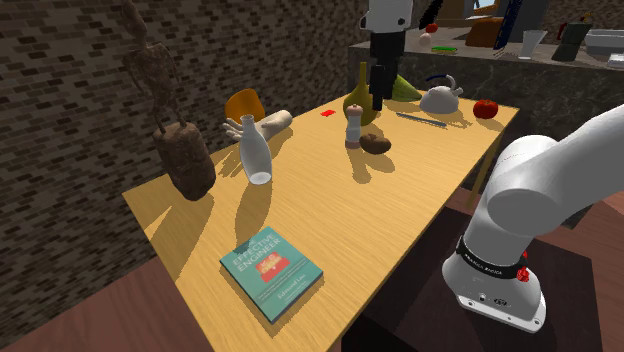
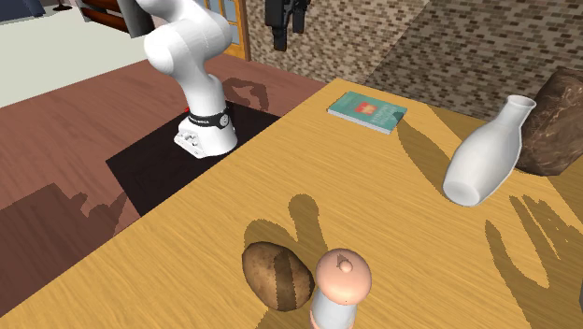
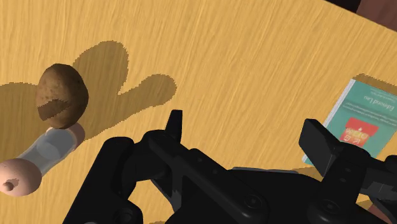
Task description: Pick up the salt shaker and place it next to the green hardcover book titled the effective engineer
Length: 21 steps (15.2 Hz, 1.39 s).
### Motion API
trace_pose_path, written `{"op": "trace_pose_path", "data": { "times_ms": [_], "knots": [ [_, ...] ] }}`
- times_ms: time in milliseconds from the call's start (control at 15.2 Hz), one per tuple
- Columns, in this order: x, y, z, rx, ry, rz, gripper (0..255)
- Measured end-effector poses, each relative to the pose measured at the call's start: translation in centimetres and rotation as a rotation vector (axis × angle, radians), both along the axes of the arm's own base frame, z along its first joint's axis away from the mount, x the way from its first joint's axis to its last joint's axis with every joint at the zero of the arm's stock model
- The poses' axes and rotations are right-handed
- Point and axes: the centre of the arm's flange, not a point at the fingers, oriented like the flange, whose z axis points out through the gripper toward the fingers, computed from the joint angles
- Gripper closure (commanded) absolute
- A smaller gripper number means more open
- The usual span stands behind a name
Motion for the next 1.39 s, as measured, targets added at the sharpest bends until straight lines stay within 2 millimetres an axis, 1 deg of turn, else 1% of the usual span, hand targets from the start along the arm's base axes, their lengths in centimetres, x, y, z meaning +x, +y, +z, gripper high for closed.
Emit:
{"op": "trace_pose_path", "data": {
  "times_ms": [132, 264, 462, 528, 594, 726, 924, 990, 1056, 1122, 1386],
  "knots": [
    [1.2, -2.2, -0.8, 0.001, -0.006, 0.013, 0],
    [2.9, -4.1, -1.9, 0.001, -0.012, 0.026, 0],
    [4.9, -7.1, -2.9, 0.003, -0.021, 0.044, 0],
    [5.8, -8.1, -3.6, 0.003, -0.024, 0.05, 0],
    [6.5, -9.0, -3.8, 0.004, -0.026, 0.057, 0],
    [8.3, -10.4, -4.7, 0.005, -0.033, 0.069, 0],
    [10.5, -13.6, -5.9, 0.005, -0.042, 0.087, 0],
    [11.2, -14.3, -6.3, 0.006, -0.045, 0.093, 0],
    [12.1, -15.6, -6.9, 0.006, -0.048, 0.098, 0],
    [12.8, -16.4, -7.0, 0.006, -0.05, 0.106, 0],
    [15.8, -20.0, -8.8, 0.007, -0.063, 0.13, 0]
  ]
}}
